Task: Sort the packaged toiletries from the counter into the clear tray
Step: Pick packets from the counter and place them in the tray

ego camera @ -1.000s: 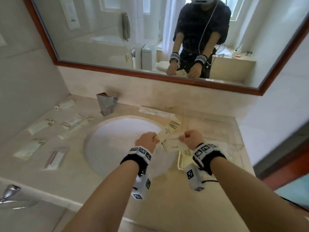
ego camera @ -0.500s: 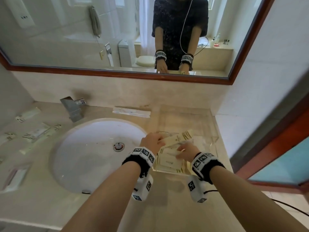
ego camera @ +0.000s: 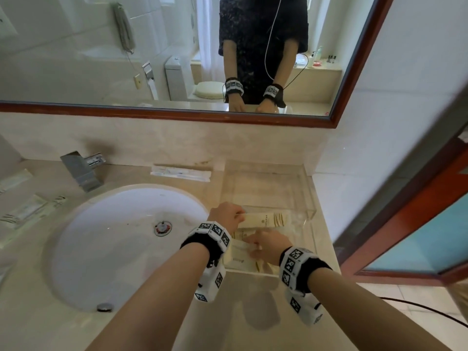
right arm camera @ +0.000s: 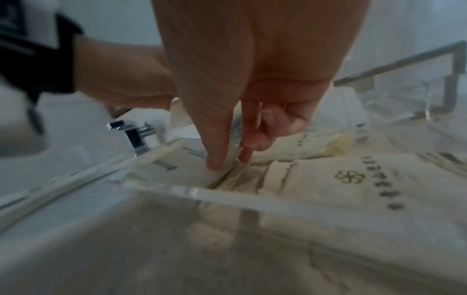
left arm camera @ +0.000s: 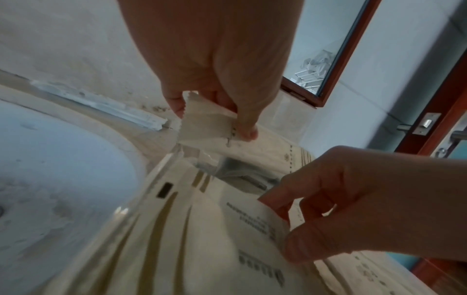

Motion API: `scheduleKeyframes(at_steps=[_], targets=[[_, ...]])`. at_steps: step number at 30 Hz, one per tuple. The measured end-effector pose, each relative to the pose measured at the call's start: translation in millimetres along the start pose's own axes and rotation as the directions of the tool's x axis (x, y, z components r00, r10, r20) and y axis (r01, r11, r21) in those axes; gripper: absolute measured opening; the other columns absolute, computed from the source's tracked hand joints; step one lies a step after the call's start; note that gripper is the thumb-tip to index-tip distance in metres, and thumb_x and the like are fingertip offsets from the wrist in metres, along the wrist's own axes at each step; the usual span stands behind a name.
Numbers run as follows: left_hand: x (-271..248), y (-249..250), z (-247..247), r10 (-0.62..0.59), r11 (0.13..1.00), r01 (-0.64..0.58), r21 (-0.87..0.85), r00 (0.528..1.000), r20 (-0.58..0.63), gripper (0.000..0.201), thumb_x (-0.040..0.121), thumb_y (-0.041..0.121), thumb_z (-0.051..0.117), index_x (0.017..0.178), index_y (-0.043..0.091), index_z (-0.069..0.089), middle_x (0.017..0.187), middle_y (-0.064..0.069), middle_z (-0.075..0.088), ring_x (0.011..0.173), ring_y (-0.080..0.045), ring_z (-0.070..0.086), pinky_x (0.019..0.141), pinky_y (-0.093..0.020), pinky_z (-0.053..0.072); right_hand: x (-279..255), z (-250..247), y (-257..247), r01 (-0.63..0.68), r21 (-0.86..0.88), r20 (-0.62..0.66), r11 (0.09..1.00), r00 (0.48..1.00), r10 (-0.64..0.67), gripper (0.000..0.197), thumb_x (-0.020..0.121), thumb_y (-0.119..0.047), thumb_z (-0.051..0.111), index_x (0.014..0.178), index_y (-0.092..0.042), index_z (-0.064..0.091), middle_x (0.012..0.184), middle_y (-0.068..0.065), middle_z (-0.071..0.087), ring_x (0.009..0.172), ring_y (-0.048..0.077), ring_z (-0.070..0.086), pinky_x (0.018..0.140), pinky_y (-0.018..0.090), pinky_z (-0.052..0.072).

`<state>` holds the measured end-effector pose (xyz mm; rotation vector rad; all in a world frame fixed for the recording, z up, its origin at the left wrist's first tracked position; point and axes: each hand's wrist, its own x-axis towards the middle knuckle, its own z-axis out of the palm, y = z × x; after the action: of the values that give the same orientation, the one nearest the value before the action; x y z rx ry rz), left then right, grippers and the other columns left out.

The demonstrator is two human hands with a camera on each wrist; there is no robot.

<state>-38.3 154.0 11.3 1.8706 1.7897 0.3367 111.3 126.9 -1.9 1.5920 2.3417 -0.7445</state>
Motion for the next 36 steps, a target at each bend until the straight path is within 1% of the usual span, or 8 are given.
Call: scheduleKeyframes(at_steps=[3,7,13,17,23,26,30,36], targets=[[8,1,6,-0.002,0.995,-0.001,0.098,0.999,0.032,0.026,0.095,0.024,0.051,0.115,0.019,0.067,0.12,-0.002,0.067,0.113,-0.023,0.06,0.102,-0.038,0.038,-1,1,1,0.053,-0.056,-0.024,0.997,0.998,-0.055,0.038,0.088,-0.023,0.054,0.126,-0.021,0.057,0.12,0.005,0.06,0.11,0.028,0.058,0.086,0.035,0.048],[17,1,16,-0.024,0.991,0.017,0.131,0.998,0.054,0.023,0.094,0.026,0.052,0.11,0.023,0.068,0.118,0.002,0.067,0.114,-0.021,0.058,0.107,-0.043,0.034,-3,4,7,0.091,-0.066,-0.075,0.994,0.993,-0.096,0.036,0.09,-0.023,0.05,0.125,-0.025,0.06,0.117,0.004,0.063,0.108,0.027,0.06,0.086,0.035,0.05],[21,-2,24,0.057,0.987,-0.062,0.146,0.998,0.04,0.014,0.088,0.026,0.062,0.097,0.025,0.073,0.104,0.005,0.071,0.106,-0.016,0.06,0.105,-0.044,0.03,-7,2,26,-0.051,0.088,-0.269,0.995,0.96,0.073,0.029,0.093,-0.025,0.049,0.119,-0.022,0.062,0.118,-0.001,0.065,0.105,0.021,0.061,0.085,0.032,0.049],[15,-4,29,0.107,0.97,-0.095,0.225,0.993,-0.041,0.012,0.084,0.026,0.062,0.093,0.026,0.071,0.107,0.007,0.066,0.112,-0.014,0.051,0.098,-0.041,0.029,-8,1,35,-0.047,0.136,-0.341,0.99,0.936,0.091,0.035,0.093,-0.022,0.047,0.128,-0.022,0.054,0.12,-0.002,0.061,0.101,0.022,0.062,0.078,0.031,0.049],[4,-17,30,0.208,0.95,-0.174,0.259,0.972,-0.11,0.022,0.086,0.019,0.06,0.107,0.021,0.065,0.118,0.006,0.057,0.117,-0.015,0.049,0.095,-0.033,0.033,-5,7,35,-0.078,0.111,-0.276,0.991,0.955,0.106,0.046,0.093,-0.019,0.046,0.139,-0.025,0.039,0.128,0.003,0.053,0.103,0.03,0.061,0.077,0.036,0.049],[1,-25,22,0.203,0.946,-0.186,0.267,0.978,-0.039,0.018,0.088,0.018,0.058,0.102,0.019,0.069,0.12,0.004,0.06,0.116,-0.016,0.052,0.099,-0.034,0.039,-2,9,34,-0.095,0.112,-0.249,0.989,0.961,0.12,0.047,0.093,-0.018,0.045,0.139,-0.025,0.039,0.133,0.003,0.05,0.108,0.03,0.059,0.083,0.037,0.05],[-4,-33,19,0.202,0.897,-0.227,0.379,0.974,0.105,0.024,0.096,0.028,0.049,0.111,0.024,0.068,0.123,0.007,0.061,0.113,-0.016,0.056,0.102,-0.036,0.037,0,9,32,-0.116,0.079,-0.205,0.99,0.97,0.13,0.045,0.094,-0.019,0.045,0.138,-0.021,0.043,0.134,0.003,0.049,0.112,0.029,0.058,0.089,0.037,0.05],[-12,-28,22,0.205,0.823,-0.244,0.513,0.97,0.132,0.036,0.097,0.039,0.038,0.114,0.022,0.065,0.121,0.004,0.056,0.113,-0.017,0.05,0.096,-0.038,0.034,-2,10,29,-0.131,0.053,-0.163,0.99,0.977,0.138,0.041,0.093,-0.031,0.051,0.132,-0.017,0.05,0.13,0.005,0.051,0.115,0.028,0.056,0.093,0.036,0.048]])
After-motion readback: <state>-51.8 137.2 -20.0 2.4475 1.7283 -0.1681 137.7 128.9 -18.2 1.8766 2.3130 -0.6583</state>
